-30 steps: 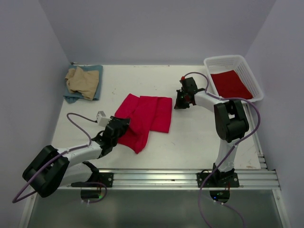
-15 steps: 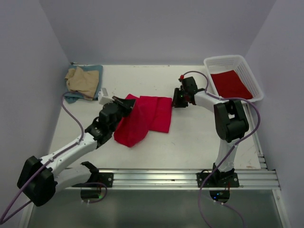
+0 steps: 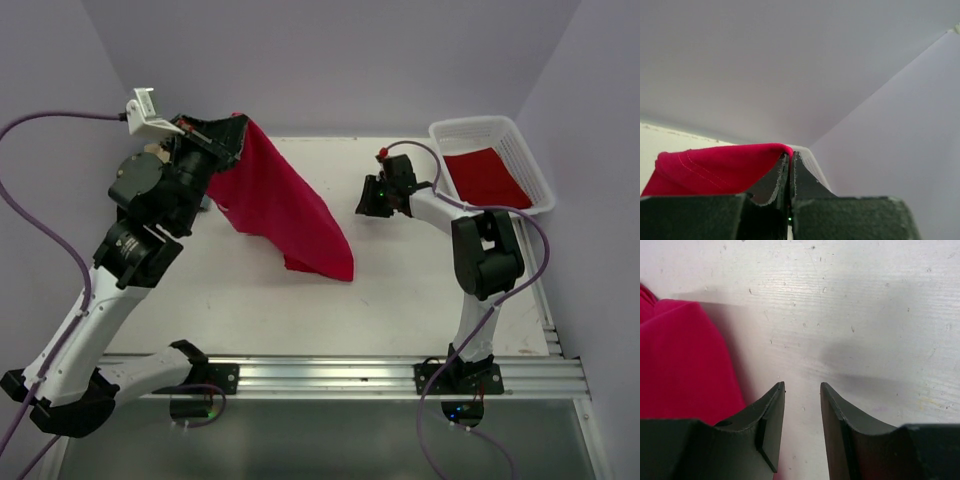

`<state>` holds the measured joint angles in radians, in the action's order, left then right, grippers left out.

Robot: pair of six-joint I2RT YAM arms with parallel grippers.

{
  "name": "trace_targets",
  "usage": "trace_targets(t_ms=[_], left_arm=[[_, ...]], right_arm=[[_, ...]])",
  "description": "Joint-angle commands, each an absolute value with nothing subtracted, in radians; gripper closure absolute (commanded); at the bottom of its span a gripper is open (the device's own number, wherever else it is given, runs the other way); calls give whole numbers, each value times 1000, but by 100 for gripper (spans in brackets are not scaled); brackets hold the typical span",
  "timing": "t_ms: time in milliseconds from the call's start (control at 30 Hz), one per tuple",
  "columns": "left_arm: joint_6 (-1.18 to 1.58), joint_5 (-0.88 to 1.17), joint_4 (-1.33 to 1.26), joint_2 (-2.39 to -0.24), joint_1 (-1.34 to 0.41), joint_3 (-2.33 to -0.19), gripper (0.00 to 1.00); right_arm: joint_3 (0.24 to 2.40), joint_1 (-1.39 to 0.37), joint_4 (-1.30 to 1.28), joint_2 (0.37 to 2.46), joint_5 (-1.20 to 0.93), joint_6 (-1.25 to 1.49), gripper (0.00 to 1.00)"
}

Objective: Fold and stack the t-shirts
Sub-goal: Flatten the tshirt out

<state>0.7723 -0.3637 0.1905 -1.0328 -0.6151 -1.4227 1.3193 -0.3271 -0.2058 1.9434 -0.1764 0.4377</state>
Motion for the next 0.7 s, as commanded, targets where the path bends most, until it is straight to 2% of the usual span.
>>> trace_targets(t_ms=[0,133,200,300,433,500,533,567,667], left_arm=[[608,-393,305,-1061,-609,-1593,100],[560,-383,391,-1098,-609,-1733,100],[551,-376,410,-1100,-607,-1743,100],[551,-380,419,-1095,-609,-1730,100],[554,-387,422,-1078,-609,-1691,100],[554,-400,428,-1074,-609,-1683,100],[555,-405,426,-1066,-609,-1672,100],[555,-408,420,-1063,-607,-1666,100],[561,-417,407,-1048,-607,-1637,100]], right_arm=[[1316,-327,-141,1873,-172,462,60],[1336,-327,-132,1894,-236,471,57],[1345,-327,-97,1939,-387,521,56],[1307,-331,104,2020,-653,688,55],[1188,-351,584,2069,-842,946,51],[1090,-366,804,2086,-899,1167,51],[1059,-376,1006,2104,-911,1239,51],[1002,-397,1110,2115,-920,1376,51],[927,-452,1408,2161,-920,1559,51]])
